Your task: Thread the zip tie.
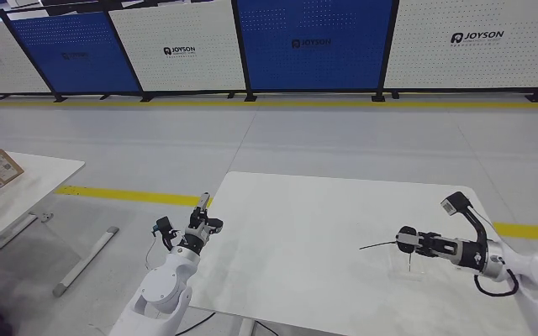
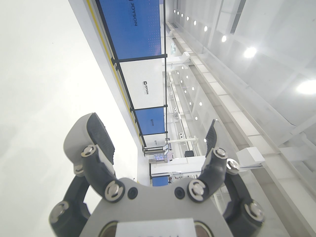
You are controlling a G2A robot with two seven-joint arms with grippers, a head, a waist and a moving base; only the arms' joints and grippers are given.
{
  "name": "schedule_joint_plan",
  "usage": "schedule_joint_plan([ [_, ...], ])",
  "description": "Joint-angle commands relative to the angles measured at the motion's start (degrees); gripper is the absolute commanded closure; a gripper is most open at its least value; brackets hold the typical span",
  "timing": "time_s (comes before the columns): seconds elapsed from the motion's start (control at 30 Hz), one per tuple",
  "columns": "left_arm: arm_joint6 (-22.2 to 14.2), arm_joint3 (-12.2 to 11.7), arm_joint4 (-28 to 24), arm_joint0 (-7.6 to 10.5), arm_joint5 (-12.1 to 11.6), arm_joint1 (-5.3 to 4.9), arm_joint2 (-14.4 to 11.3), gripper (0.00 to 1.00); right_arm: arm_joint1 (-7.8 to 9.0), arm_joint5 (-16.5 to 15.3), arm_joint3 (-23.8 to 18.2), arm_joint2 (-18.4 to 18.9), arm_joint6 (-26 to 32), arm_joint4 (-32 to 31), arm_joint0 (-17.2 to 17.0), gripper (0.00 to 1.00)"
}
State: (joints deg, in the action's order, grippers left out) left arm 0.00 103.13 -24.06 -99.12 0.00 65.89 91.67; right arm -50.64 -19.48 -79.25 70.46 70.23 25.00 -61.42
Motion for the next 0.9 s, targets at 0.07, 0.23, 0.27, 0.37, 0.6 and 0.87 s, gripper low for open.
schedule_joint_plan([
  [0.07, 0.0, 0.0, 0.0, 0.0, 0.0, 0.0, 0.0, 0.0, -0.04, 0.2, 0.0, 0.0, -0.7, 0.1, -0.3, 1.0],
  [0.23, 0.0, 0.0, 0.0, 0.0, 0.0, 0.0, 0.0, 0.0, -0.81, 0.0, 1.6, 0.3, 0.4, 5.2, 0.0, 1.0],
  [0.27, 0.0, 0.0, 0.0, 0.0, 0.0, 0.0, 0.0, 0.0, -0.98, 0.0, 2.0, 0.7, 0.8, 5.2, 0.1, 1.0],
  [0.37, 0.0, 0.0, 0.0, 0.0, 0.0, 0.0, 0.0, 0.0, -1.83, 0.0, 1.9, 2.4, 2.1, 5.9, 0.2, 1.0],
  [0.6, 0.0, 0.0, 0.0, 0.0, 0.0, 0.0, 0.0, 0.0, -4.61, 0.0, 1.5, 5.9, 9.4, 7.2, -0.1, 1.0],
  [0.87, 0.0, 0.0, 0.0, 0.0, 0.0, 0.0, 0.0, 0.0, -5.7, 0.0, 1.1, 4.1, 9.4, 6.0, -0.8, 1.0],
])
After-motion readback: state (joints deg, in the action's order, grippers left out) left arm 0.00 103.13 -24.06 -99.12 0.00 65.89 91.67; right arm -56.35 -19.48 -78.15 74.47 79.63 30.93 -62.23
